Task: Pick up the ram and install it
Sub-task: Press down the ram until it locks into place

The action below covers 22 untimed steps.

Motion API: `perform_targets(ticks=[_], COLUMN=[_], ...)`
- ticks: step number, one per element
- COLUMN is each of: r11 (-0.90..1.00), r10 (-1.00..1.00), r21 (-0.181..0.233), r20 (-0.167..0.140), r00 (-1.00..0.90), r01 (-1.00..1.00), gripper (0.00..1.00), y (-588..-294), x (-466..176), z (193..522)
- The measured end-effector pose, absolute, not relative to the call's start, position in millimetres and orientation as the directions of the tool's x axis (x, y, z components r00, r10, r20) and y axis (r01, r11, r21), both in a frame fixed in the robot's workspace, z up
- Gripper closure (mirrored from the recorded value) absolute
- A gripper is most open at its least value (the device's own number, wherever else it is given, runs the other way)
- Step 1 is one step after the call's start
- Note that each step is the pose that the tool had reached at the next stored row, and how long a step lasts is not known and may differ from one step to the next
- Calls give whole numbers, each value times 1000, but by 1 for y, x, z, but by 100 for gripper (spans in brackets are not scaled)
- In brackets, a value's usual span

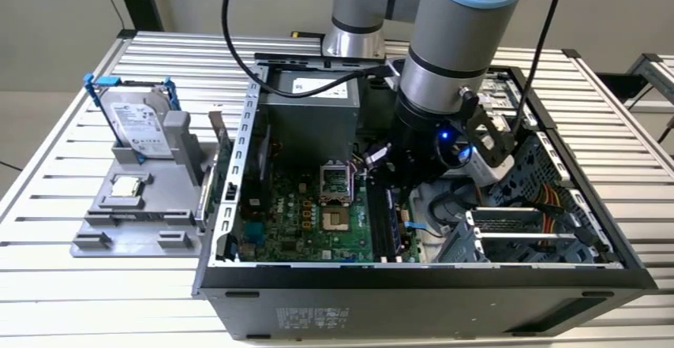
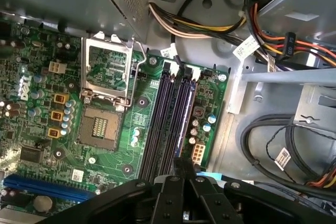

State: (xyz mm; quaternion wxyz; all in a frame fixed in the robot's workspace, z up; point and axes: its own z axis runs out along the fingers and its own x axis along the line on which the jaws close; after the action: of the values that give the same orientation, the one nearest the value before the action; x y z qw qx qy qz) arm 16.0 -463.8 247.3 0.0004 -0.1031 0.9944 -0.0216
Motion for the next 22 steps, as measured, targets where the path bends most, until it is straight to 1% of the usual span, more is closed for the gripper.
perform_targets(ticks=[22], r11=[940], r10=[-339], r21=[-43], r20=[4], r00=[-941], r01=[-339], gripper=[100], y=[-464], x=[16], z=[247])
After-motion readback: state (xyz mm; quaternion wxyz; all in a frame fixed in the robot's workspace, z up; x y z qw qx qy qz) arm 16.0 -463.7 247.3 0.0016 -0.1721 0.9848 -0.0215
